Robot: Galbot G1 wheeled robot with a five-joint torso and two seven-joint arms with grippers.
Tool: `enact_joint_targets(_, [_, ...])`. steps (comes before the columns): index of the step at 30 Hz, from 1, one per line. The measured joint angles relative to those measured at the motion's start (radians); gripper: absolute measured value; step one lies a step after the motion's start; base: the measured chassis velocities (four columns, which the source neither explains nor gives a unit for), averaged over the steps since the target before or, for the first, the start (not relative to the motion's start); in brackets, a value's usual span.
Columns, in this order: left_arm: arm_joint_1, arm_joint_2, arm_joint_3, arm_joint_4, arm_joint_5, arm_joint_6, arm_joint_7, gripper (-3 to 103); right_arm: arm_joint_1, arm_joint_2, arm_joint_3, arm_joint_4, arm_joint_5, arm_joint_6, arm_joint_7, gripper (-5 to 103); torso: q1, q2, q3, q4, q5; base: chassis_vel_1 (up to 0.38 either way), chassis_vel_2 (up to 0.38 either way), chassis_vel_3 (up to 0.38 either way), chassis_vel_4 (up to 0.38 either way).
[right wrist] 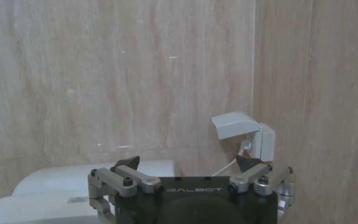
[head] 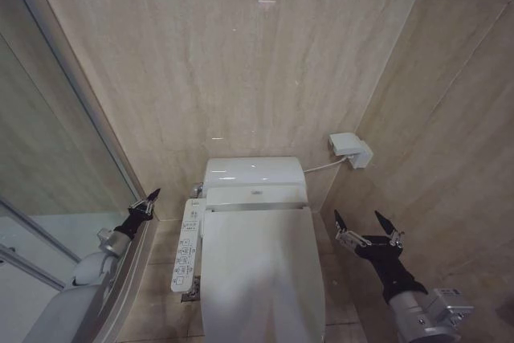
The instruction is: Open the toilet lid, clean the toilet bowl with a toilet brush, close the toilet lid, and flush.
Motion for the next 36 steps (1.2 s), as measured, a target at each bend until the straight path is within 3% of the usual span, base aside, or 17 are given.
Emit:
enact_joint_targets(8, [-0.109, 0.013, 0.087, 0.108, 0.0, -0.022, 0.066, 0, 0.0, 0.0, 0.0, 0.0, 0.0, 0.0, 0.0, 100, 0.0, 0.0, 0.0, -0.0002, 0.0001, 0.0, 0.0, 0.0, 0.0])
enact_joint_targets(18, [-0.201, -0.003, 0.186, 0.204, -0.01, -0.048, 0.199, 0, 0.0, 0.0, 0.0, 0.0, 0.0, 0.0, 0.0, 100, 0.0, 0.0, 0.0, -0.0002, 0.0, 0.0, 0.0, 0.0, 0.0])
enact_joint_targets(36, [-0.33, -0.06, 0.284, 0.379, -0.023, -0.086, 0.318, 0, 0.0, 0.0, 0.0, 0.0, 0.0, 0.0, 0.0, 100, 0.0, 0.0, 0.0, 0.0001, 0.0003, 0.0, 0.0, 0.0, 0.0])
